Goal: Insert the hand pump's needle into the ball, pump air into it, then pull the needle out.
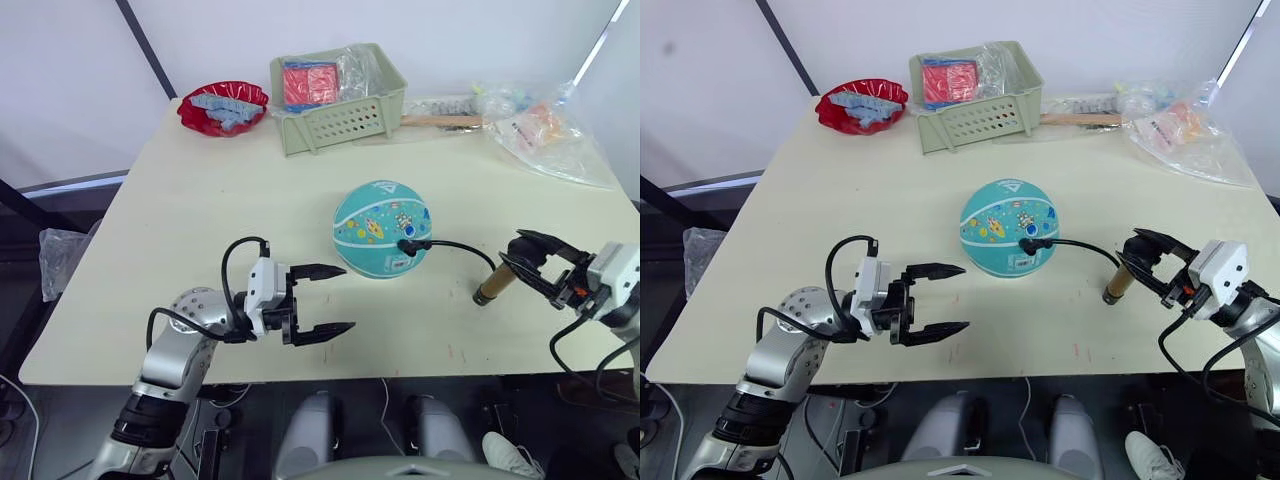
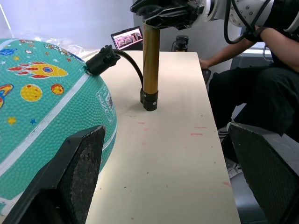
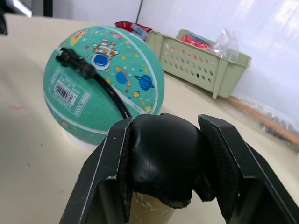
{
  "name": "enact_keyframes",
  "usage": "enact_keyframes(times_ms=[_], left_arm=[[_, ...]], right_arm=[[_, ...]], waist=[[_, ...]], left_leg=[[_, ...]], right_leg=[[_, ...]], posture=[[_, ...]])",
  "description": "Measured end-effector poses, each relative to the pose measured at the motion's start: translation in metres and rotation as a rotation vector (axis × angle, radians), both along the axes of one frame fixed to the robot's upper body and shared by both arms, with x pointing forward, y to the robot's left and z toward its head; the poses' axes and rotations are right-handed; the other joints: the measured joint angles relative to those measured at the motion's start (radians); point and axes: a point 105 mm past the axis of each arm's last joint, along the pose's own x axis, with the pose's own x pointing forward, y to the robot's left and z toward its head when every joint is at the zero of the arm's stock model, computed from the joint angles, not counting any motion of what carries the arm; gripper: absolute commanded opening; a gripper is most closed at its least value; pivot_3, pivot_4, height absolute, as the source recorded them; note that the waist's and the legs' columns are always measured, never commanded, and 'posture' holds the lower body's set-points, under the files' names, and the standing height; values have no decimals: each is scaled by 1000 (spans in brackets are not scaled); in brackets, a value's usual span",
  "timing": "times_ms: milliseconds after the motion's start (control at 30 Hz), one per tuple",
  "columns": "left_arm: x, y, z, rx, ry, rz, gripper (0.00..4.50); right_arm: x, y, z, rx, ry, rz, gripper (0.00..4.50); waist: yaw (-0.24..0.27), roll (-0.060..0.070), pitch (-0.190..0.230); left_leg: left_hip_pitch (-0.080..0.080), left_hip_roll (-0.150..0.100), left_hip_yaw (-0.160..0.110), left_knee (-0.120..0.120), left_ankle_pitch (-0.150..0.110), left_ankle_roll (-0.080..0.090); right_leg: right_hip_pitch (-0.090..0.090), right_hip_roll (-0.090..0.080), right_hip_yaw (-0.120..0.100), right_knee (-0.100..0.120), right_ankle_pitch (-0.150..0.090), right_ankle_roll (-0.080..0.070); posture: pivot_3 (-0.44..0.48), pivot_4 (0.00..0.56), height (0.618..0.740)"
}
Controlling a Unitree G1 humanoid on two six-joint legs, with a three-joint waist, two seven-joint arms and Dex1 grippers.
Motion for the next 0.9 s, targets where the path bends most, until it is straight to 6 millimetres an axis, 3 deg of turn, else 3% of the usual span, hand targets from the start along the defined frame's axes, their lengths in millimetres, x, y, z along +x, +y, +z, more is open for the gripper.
enact_keyframes(times_ms=[533, 800, 900], left_arm=[[4, -4, 5, -22, -12, 2, 4452], [5, -3, 9, -27, -22, 3, 4452], [3, 7, 8, -15, -10, 21, 4452]], right_arm=[[10, 13, 11, -278, -265, 41, 1646], [12, 18, -21, -589, -332, 152, 1646], [7, 24, -40, -742, -362, 256, 1646]], waist=[[-1, -1, 2], [-2, -2, 2], [-4, -2, 2]], left_leg=[[1, 0, 3, 0, 1, -2], [1, 0, 5, 0, 4, -6], [2, 1, 5, 0, 4, -7]], right_leg=[[0, 1, 3, 1, 0, 0], [0, 1, 3, 1, 0, 0], [0, 1, 4, 1, 0, 0]], posture=[[0, 150, 738], [0, 150, 738], [0, 150, 738]])
